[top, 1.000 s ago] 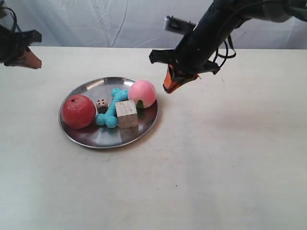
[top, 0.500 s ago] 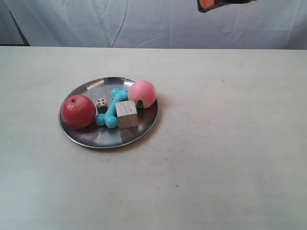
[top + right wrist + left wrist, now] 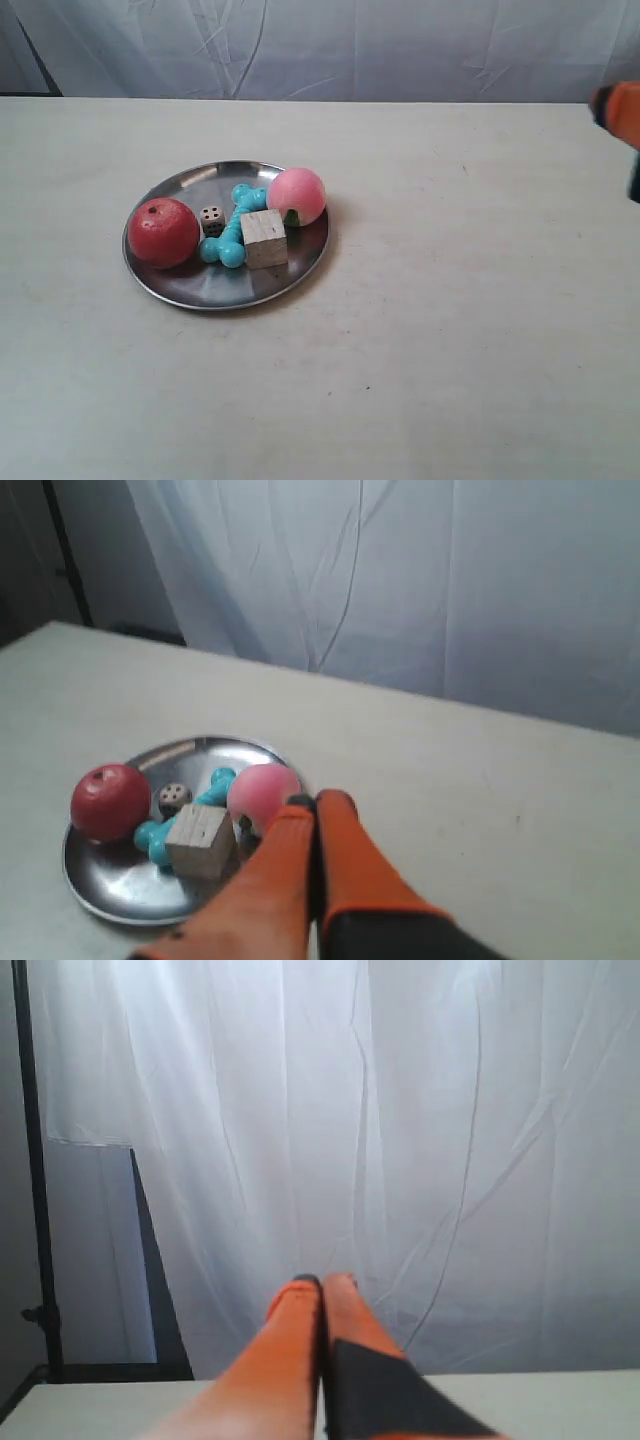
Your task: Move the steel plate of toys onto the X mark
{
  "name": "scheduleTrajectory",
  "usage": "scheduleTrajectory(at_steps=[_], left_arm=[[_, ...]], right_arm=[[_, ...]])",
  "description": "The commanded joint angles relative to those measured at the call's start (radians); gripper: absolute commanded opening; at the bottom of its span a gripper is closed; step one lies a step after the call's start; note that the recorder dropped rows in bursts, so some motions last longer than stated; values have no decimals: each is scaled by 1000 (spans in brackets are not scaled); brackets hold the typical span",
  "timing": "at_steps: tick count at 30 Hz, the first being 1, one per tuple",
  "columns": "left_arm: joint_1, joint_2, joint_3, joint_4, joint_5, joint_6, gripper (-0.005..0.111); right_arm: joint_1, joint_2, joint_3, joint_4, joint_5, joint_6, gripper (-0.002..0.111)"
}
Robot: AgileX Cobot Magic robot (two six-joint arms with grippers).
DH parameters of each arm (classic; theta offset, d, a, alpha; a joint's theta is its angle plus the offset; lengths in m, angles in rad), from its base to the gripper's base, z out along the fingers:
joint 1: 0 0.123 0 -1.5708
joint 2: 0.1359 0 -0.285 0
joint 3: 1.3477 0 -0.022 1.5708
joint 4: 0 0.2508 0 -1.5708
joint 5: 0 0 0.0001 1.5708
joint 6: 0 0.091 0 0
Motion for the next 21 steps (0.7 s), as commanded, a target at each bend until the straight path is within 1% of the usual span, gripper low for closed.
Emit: scheduleTrajectory(at_steps=[1, 4, 8, 12, 15, 21], left_arm=[[-8, -164, 100, 12, 131, -7, 0], [-8, -257, 136, -11, 208, -7, 0], [-8, -340, 154, -13, 207, -9, 0], [-8, -356, 156, -12, 203, -9, 0], [-8, -356, 156, -5, 201, -9, 0], [-9, -356, 156, -3, 156, -9, 0]], right_arm=[[0, -228, 122, -6, -82, -10, 0], [0, -316, 167, -6, -90, -10, 0], [0, -353, 200, -4, -130, -10, 0], [0, -349, 211, -2, -88, -10, 0], [0, -349, 211, 0, -84, -10, 0], [0, -349, 211, 0, -88, -10, 0]])
